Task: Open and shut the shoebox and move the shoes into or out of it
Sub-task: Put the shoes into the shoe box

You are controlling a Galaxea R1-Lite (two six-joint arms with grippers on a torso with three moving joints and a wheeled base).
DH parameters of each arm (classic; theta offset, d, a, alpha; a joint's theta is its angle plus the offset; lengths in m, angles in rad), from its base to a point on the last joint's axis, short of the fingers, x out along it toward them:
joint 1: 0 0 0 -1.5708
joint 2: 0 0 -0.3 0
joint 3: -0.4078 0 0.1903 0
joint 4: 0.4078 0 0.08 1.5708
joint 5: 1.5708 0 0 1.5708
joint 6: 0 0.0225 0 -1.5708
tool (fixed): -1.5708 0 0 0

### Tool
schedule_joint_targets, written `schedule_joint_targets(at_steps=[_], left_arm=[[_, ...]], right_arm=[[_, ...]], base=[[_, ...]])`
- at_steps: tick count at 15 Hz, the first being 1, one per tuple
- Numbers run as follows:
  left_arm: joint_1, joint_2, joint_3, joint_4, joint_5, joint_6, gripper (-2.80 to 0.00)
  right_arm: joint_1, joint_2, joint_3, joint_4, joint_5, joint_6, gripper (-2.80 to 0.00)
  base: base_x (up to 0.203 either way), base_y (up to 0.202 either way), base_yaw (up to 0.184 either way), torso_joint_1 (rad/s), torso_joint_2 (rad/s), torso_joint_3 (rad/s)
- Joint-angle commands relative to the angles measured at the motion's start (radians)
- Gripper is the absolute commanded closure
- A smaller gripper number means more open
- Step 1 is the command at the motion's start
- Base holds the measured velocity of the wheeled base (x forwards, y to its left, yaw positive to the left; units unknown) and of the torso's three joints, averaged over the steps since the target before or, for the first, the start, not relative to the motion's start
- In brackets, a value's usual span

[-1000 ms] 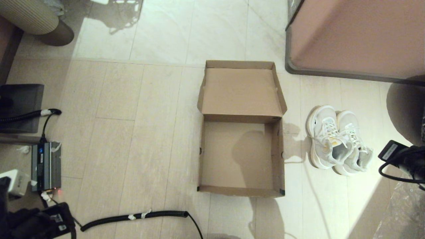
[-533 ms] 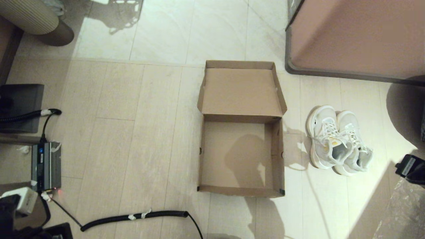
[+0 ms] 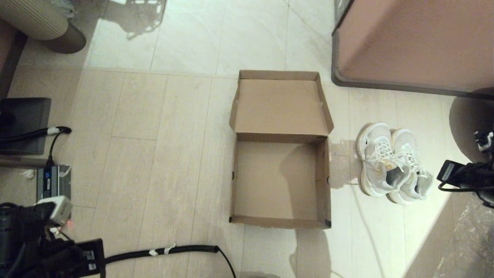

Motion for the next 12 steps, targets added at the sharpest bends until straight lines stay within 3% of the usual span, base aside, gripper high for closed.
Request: schedule_joint_targets(at_steps=[1, 4, 9, 12], left_arm=[[0.0, 0.027, 0.0, -0.002, 0.004, -0.001, 0.0], [0.003, 0.014, -0.009, -0.005, 0.005, -0.001, 0.0], [0.005, 0.103, -0.118, -0.016, 0.003, 0.021, 0.0], [0.004, 0.065, -0.043, -0.016, 0.003, 0.048, 0.0]], right_arm=[[0.0, 0.125, -0.111, -0.008, -0.002, -0.013, 0.0], [0.02, 0.139, -0.191, 0.062, -0.002, -0.057, 0.0], [0.005, 0.257, -0.399, 0.117, -0.001, -0.101, 0.0], [0.005, 0.338, -0.474, 0.115, -0.002, -0.09, 0.0]], base=[[0.0, 0.0, 0.0, 0.0, 0.0, 0.0], [0.0, 0.0, 0.0, 0.0, 0.0, 0.0], [0.0, 0.0, 0.0, 0.0, 0.0, 0.0], [0.0, 0.0, 0.0, 0.0, 0.0, 0.0]])
